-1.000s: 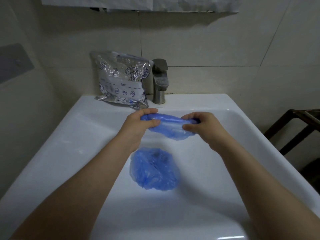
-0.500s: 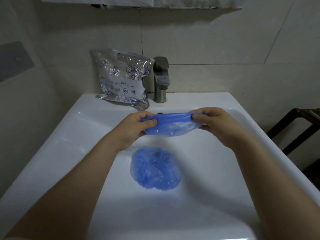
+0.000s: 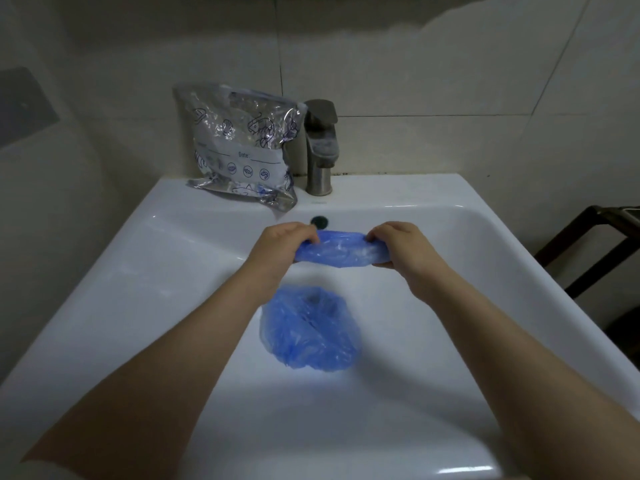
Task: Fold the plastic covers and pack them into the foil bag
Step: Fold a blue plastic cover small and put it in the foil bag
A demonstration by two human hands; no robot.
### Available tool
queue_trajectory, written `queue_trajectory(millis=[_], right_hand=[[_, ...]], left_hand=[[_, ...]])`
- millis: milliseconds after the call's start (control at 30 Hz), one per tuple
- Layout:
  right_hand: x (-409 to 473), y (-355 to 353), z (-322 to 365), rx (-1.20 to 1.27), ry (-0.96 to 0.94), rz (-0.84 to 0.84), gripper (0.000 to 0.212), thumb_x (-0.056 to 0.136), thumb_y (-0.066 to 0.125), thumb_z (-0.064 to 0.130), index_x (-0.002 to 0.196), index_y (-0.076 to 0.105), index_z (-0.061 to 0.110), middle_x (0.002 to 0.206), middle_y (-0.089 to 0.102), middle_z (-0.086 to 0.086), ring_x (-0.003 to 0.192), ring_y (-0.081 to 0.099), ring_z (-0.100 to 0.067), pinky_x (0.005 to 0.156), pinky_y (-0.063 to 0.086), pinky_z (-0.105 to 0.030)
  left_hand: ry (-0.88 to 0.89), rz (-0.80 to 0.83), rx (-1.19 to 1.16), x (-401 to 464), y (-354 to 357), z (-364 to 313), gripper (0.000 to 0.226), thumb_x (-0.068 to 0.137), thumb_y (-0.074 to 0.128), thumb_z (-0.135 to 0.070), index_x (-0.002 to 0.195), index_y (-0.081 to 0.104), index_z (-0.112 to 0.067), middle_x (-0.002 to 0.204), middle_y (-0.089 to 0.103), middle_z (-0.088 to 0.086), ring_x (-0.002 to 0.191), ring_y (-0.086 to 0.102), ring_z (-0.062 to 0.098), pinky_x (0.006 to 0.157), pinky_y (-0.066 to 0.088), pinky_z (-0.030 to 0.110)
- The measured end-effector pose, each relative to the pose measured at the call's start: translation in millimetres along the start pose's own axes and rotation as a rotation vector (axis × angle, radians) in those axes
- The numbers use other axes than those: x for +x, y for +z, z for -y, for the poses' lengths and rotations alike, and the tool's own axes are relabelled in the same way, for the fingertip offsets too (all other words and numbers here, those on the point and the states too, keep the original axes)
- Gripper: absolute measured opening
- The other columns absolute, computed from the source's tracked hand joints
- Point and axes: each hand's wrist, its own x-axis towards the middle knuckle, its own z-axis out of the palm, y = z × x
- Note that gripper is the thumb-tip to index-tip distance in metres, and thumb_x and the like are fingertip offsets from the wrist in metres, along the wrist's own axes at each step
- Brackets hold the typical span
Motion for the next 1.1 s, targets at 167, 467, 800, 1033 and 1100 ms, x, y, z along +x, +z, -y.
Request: queue_trajectory(millis=[167,467,800,1033,1100], right_hand=[[-2,-2,-3,-0.218,-0.164,0.012,0.022,0.079,0.072,0.013,0.068,0.053,0.011,0.061,0.050,0.000,0.055,0.043,-0.011,0.052,0.036,-0.015],[-1,-20,9,-0.604,-0.481,0.033,0.009,0.086,0.061,0.006,0.088,0.064,0.014,0.074,0.057,0.005,0.065,0.048,-0.011,0.057,0.035,-0.007],[0,-29,1,-0.099,-0.089,0.288,0.017,0.094,0.048,0.006,0.093,0.064,0.011,0.087,0.061,-0.005,0.079,0.057,-0.012,0.077,0.050,-0.024],[1,-23,0,0.495,0.107,0.303,0.026,0.092,0.039,-0.003,0.085,0.056,0.015,0.065,0.051,-0.004,0.050,0.047,-0.013,0.057,0.051,-0.025],[-2,-21,4,0.530,0.126,0.290,0.032,0.089,0.031,-0.007,0.076,0.053,0.014,0.055,0.040,-0.002,0.045,0.037,-0.012,0.054,0.047,-0.024]], left_hand=[[0.068,-0.049,0.083,-3,9,3,0.030,0.079,0.072,-0.012,0.062,0.049,-0.018,0.068,0.050,0.001,0.066,0.044,0.014,0.062,0.035,0.023],[0.237,0.103,0.167,-6,-3,-10,0.031,0.078,0.066,0.009,0.082,0.060,-0.022,0.083,0.059,-0.011,0.063,0.054,-0.012,0.065,0.041,0.004],[0.407,0.078,0.511,0,-12,-5,0.010,0.080,0.069,-0.005,0.089,0.068,-0.010,0.095,0.056,0.000,0.082,0.052,0.001,0.080,0.037,0.008],[0.319,0.199,0.326,-6,-7,-7,0.015,0.088,0.061,-0.008,0.099,0.060,-0.019,0.077,0.061,-0.009,0.066,0.055,-0.008,0.066,0.041,0.008],[0.334,0.199,0.347,-7,-5,-9,0.016,0.092,0.055,-0.008,0.103,0.057,-0.019,0.079,0.061,-0.004,0.065,0.054,-0.007,0.064,0.039,0.008]])
